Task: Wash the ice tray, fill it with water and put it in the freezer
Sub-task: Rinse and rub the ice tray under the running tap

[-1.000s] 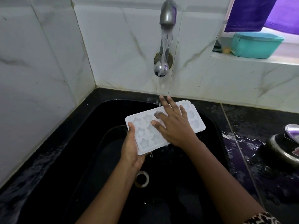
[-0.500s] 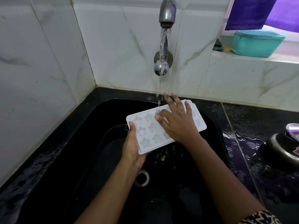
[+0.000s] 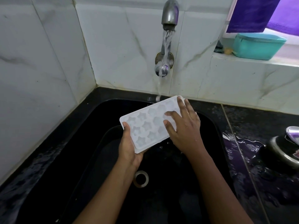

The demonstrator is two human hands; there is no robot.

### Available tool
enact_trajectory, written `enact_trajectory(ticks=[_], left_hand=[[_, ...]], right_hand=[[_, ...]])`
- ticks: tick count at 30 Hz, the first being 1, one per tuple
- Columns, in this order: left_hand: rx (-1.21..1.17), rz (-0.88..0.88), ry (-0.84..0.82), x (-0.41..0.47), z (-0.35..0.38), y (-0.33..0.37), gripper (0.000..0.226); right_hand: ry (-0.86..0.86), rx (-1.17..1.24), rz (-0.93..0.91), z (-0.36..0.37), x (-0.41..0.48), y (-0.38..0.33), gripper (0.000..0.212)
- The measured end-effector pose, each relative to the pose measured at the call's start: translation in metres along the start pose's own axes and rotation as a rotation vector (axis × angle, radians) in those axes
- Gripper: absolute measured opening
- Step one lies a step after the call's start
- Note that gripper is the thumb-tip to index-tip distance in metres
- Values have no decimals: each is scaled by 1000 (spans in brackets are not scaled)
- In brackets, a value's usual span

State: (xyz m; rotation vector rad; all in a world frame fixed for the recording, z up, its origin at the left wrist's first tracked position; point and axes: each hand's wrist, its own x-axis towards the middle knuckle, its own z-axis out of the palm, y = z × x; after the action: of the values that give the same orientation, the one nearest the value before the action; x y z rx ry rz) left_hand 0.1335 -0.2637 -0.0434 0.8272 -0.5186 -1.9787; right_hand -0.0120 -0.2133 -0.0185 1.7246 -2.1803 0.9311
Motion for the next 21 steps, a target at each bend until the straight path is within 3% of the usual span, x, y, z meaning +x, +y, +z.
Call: enact_trajectory(ticks=[3, 6, 8, 12, 17, 21], left_hand=[[-12, 5, 2, 1, -1, 0, 61], [-11, -7, -24, 0, 0, 0, 62], [-14, -16, -39, -1, 1, -2, 62], [-41, 0, -59, 0, 0, -1, 65], [-9, -2, -77, -1, 1, -6, 64], [-58, -6, -73, 3, -2, -5, 68]], right_hand=[[-163, 33, -31, 2, 1, -5, 51], [-311, -79, -3, 6, -2, -8, 38], [-267, -138, 16, 10, -5, -13, 40], [-293, -105, -71, 13, -5, -18, 71], [-146, -130, -25, 15, -4, -13, 60], [-253, -126, -62, 17, -7, -17, 67]])
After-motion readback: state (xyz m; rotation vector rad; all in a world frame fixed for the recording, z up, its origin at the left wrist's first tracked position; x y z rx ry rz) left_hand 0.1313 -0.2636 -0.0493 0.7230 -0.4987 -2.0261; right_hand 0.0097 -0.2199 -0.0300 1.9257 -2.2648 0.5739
